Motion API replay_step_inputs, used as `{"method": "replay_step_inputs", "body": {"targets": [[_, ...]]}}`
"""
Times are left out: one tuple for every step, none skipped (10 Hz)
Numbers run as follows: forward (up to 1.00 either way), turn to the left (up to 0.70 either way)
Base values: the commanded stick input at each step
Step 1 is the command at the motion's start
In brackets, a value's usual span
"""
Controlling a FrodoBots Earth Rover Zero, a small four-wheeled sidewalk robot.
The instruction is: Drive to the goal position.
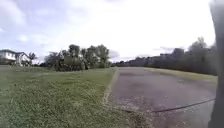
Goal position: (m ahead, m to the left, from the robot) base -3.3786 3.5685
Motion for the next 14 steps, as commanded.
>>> {"method": "replay_step_inputs", "body": {"targets": [[0.00, 0.00], [0.00, 0.00], [0.00, 0.00], [0.00, 0.00], [0.00, 0.00], [0.00, 0.00], [0.00, 0.00], [0.01, 0.00], [0.02, 0.00], [0.04, 0.00], [0.04, 0.00], [0.00, 0.00], [0.00, 0.00], [0.00, 0.00]]}}
